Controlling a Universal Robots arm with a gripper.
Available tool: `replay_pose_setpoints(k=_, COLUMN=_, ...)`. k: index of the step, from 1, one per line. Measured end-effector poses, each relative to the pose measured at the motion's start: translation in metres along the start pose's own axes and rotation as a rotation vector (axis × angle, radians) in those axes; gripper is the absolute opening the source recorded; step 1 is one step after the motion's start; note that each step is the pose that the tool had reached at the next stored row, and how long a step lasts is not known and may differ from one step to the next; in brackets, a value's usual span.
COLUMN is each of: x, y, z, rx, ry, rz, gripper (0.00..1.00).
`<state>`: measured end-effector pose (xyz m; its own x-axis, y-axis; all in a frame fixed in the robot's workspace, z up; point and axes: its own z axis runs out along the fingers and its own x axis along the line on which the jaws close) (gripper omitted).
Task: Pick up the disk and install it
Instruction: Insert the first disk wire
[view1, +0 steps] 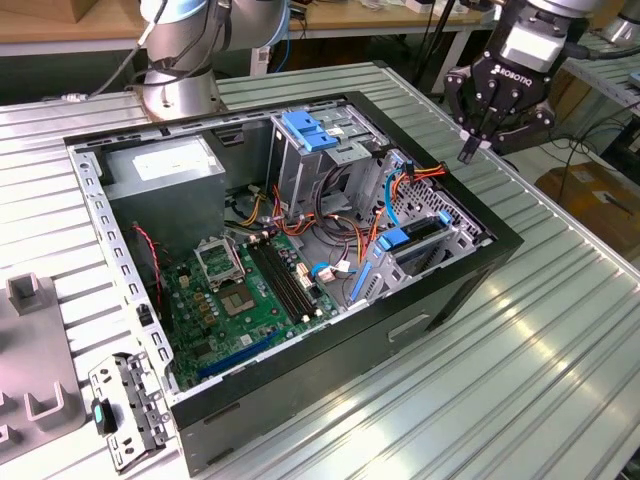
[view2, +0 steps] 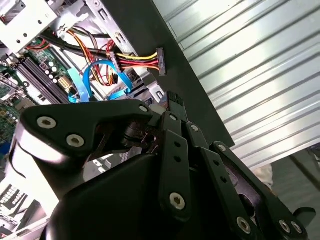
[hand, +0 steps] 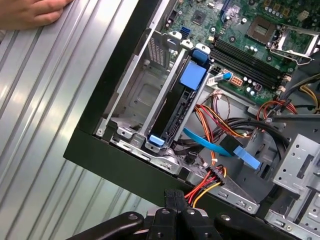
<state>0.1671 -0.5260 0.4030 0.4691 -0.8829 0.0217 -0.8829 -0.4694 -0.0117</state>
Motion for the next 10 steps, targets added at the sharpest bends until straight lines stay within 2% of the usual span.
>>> replay_pose_setpoints(k=5, x=-0.0001, y=-0.0001, z=0.0033, rx=0.0023, ry=-0.001, rz=-0.108, gripper=0.11)
replay_pose_setpoints(k=7, x=-0.0013, y=-0.0006, z=0.0056, rx=0.0028, ry=-0.0013, rz=-0.138, gripper=0.11)
replay_pose_setpoints(k=10, x=-0.0074, y=-0.0037, z=0.0114, rx=0.0032, ry=-0.0015, rz=-0.153, gripper=0.11)
